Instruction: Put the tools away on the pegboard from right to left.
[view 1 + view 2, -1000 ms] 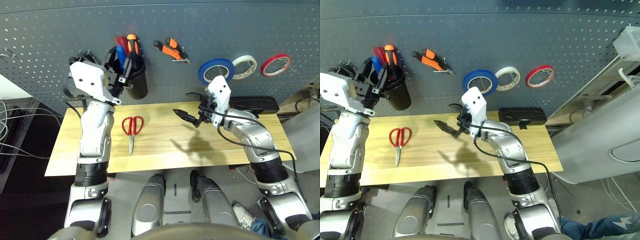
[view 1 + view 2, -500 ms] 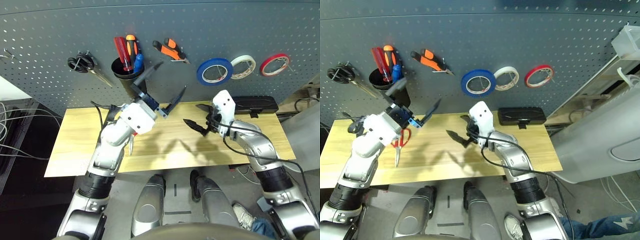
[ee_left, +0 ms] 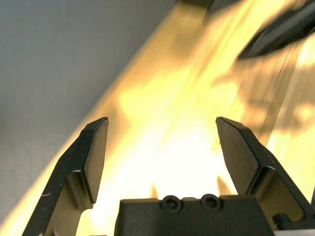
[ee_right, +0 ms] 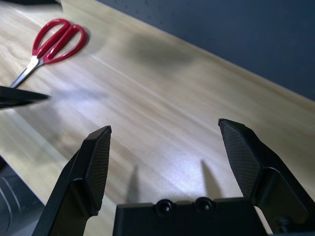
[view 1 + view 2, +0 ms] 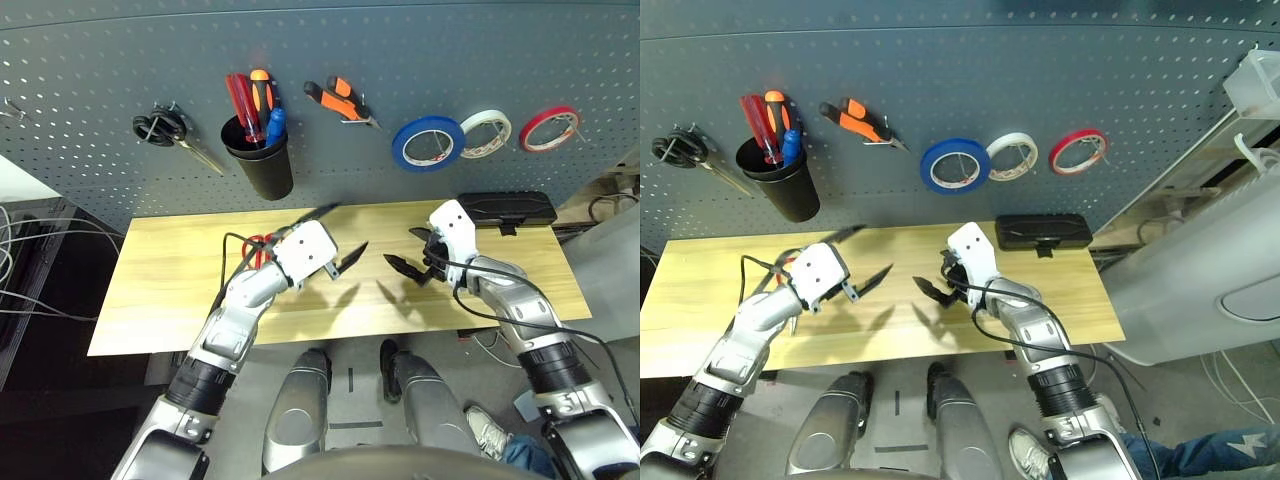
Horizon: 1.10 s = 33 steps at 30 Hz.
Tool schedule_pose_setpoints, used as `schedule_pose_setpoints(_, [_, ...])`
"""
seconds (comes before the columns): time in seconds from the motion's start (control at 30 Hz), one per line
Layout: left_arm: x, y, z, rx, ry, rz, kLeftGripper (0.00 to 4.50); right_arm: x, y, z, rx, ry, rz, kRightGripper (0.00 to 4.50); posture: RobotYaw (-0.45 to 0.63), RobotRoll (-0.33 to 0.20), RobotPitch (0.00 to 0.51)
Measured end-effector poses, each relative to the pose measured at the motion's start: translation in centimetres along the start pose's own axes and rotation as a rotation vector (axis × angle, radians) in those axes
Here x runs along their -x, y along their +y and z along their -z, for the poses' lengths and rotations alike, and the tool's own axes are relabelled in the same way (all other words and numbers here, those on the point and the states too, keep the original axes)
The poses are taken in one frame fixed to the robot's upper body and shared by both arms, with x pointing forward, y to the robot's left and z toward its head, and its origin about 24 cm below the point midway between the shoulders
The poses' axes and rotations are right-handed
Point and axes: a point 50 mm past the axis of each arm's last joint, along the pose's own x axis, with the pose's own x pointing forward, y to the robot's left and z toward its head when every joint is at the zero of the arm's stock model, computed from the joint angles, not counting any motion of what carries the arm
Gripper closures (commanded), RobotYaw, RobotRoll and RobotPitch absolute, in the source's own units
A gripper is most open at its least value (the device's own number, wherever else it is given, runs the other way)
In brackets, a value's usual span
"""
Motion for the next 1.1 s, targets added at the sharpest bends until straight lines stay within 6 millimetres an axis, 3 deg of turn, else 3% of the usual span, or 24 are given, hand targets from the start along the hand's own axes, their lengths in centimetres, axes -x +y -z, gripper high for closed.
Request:
schedule_pose_setpoints(0.3, [1.1, 3.0, 5.4, 0.240, 0.323, -0.253, 0.04, -0.4, 0.3, -0.1, -0.009, 0.010, -0.023, 0.00, 0.13, 0.000, 0.239])
schedule_pose_setpoints(0.53, [0.5, 5.1, 6.5, 0.364, 0.387, -0.380, 0.04, -0.7, 0.8, 0.0, -0.042, 0.039, -0.054, 0.00, 0.12, 0.000, 0.247])
schedule_pose_setpoints(0.83, [-0.7, 6.1, 6.6, 0.464, 0.407, -0.443, 0.04, -1.0, 1.5, -1.1, -0.039, 0.018, -0.096, 0.00, 0.11, 0.000, 0.260])
schedule_pose_setpoints(1.1, [-0.1, 6.1, 8.1, 0.519, 0.467, -0.495, 0.04, -1.0, 2.2, -1.1, -0.036, 0.024, -0.123, 0.00, 0.11, 0.000, 0.268])
